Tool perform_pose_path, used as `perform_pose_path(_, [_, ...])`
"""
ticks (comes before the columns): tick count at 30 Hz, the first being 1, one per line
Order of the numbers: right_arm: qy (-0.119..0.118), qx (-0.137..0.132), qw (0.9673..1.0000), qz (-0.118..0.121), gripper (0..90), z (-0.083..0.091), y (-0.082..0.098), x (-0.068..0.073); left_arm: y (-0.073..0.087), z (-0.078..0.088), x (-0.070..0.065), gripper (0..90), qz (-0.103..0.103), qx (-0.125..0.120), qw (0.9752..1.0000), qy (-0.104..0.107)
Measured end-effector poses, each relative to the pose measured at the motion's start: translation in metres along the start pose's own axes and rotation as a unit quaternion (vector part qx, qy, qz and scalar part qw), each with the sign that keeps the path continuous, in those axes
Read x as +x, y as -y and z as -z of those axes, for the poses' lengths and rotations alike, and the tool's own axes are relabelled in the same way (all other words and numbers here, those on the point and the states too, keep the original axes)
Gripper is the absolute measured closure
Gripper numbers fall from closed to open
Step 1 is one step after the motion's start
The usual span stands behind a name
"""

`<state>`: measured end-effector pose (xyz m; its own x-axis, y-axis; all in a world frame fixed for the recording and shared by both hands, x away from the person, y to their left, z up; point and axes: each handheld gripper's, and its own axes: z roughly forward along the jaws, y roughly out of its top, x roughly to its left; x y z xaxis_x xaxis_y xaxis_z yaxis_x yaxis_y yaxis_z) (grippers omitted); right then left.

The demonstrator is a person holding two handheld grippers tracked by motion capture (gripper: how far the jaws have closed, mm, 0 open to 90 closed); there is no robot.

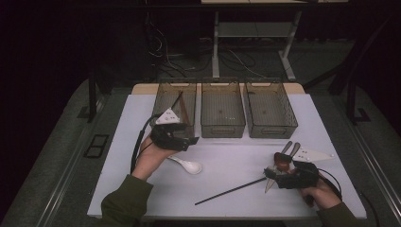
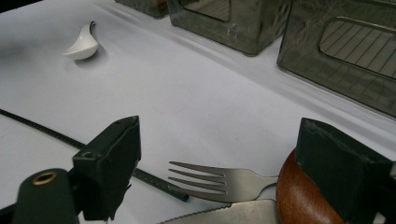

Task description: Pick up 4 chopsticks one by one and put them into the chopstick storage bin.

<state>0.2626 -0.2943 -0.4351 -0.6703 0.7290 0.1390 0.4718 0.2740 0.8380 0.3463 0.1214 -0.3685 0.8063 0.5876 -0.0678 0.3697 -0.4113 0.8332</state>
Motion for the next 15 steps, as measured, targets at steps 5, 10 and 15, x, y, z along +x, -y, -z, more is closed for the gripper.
perform_pose_path(5, [0.000,0.000,1.0000,0.001,14.3,0.000,0.000,0.000,0.008,-0.003,-0.014,25.5,-0.003,0.004,0.9999,0.011])
perform_pose_path(10, [0.001,-0.001,1.0000,0.002,14.3,0.001,0.000,0.000,0.016,-0.007,-0.027,25.3,-0.006,0.002,0.9997,0.023])
perform_pose_path(15, [0.001,-0.001,1.0000,0.002,14.3,0.001,0.000,0.000,0.023,-0.014,-0.041,25.2,-0.004,0.003,0.9989,0.047])
